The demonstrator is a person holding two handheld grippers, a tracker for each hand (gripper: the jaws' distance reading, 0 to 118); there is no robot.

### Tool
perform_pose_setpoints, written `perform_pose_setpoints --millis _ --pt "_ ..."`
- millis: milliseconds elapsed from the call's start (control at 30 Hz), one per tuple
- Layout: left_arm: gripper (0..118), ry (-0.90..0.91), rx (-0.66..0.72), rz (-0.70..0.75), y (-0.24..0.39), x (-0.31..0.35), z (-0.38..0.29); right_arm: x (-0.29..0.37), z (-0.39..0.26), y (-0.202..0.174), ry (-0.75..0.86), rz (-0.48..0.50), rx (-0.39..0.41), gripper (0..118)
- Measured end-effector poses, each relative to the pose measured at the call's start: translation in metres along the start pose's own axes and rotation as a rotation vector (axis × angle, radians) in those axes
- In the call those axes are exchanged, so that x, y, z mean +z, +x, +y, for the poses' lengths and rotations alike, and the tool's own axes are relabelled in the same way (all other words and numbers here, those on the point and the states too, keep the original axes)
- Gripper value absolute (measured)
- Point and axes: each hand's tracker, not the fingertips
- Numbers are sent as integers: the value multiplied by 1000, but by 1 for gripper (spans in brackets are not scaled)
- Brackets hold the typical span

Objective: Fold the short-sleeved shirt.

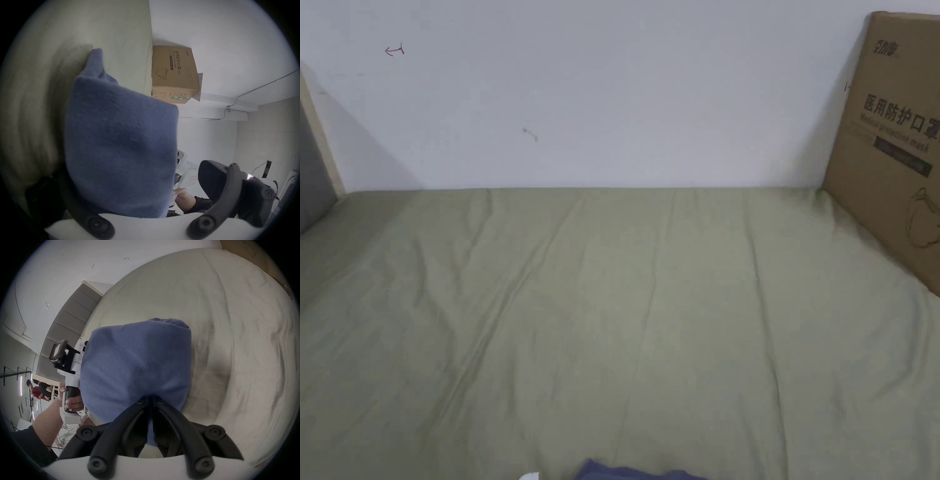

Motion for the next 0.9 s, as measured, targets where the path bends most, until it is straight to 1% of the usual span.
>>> perform_pose_setpoints --millis 33,67,100,133,167,200,267,367,400,500,533,567,600,633,667,733,800,833,900 --pt "90 23 -7 15 -1 6 -2 0 0 0 2 3 -4 5" --pt "55 58 -36 89 -2 13 -4 1 -1 0 3 3 -6 5" --pt "26 85 -57 183 0 18 -10 1 -2 0 5 4 -7 5" --pt "24 110 -101 319 1 23 -15 1 -3 1 8 6 -9 5" --pt "24 116 -132 358 1 23 -22 0 -4 4 12 38 -15 5" --pt "24 143 -128 249 7 22 -28 1 -5 5 13 33 -18 5" --pt "24 155 -185 367 26 14 -31 6 -7 6 31 36 -29 5" --pt "24 159 -208 364 52 21 -36 24 -12 3 99 21 -21 5" --pt "24 161 -226 394 62 28 -37 31 -13 1 116 18 -20 5" --pt "24 160 -327 557 100 72 -34 55 -14 0 132 26 -16 5" --pt "24 157 -353 608 113 94 -32 63 -12 1 117 28 14 5" --pt "24 160 -367 668 123 119 -30 72 -11 1 112 4 60 5" --pt "24 165 -380 731 132 140 -28 82 -12 1 133 -48 104 5" --pt "24 173 -399 810 140 164 -22 92 -13 0 159 -120 152 5" --pt "24 183 -414 934 148 187 -18 100 -12 -1 177 -186 195 5" --pt "24 197 -415 1079 158 227 -11 114 -11 2 186 -258 237 5" --pt "24 200 -386 1202 164 256 -3 123 -9 6 197 -264 214 5" --pt "24 188 -402 1304 165 271 2 128 -8 8 207 -266 193 5" --pt "24 140 -425 1558 157 282 14 132 -8 12 237 -254 127 5"
